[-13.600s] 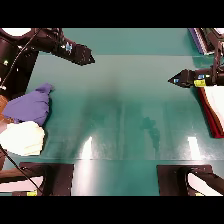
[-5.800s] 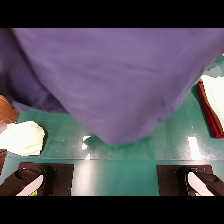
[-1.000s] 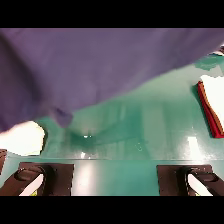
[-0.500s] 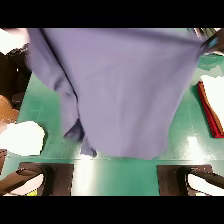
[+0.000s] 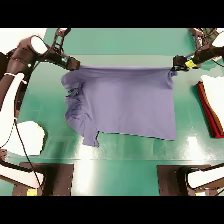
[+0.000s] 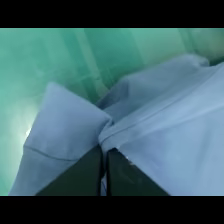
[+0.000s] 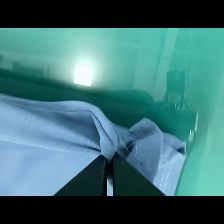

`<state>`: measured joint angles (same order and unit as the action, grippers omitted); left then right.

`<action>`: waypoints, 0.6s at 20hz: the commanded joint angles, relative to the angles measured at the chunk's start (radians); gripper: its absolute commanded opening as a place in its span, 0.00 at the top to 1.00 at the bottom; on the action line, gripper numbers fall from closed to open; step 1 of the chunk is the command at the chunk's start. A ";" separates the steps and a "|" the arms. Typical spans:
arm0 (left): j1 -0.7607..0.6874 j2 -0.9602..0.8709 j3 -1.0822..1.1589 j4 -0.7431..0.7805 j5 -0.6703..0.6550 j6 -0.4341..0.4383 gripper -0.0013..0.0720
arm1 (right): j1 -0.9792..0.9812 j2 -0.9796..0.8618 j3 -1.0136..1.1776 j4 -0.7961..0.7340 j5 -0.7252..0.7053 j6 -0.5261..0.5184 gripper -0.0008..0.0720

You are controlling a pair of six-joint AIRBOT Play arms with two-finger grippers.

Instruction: Fold the shirts.

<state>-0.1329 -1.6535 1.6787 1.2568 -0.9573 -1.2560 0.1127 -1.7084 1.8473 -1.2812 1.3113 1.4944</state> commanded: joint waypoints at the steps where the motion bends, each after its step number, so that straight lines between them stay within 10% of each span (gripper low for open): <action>1: 0.003 -0.045 0.002 -0.002 0.142 -0.005 0.85 | -0.005 -0.109 0.120 0.010 -0.050 0.002 0.96; 3: 0.003 -0.041 0.002 0.011 0.122 -0.051 0.23 | -0.005 -0.142 0.168 0.063 -0.028 0.002 0.46; 12: 0.238 0.115 -0.058 -0.016 -0.304 -0.123 0.33 | -0.048 0.116 -0.032 0.105 0.113 -0.073 0.37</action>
<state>0.0296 -1.6123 1.6890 1.2659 -1.1393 -1.3647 0.0822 -1.6920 1.9198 -1.2083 1.3693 1.4601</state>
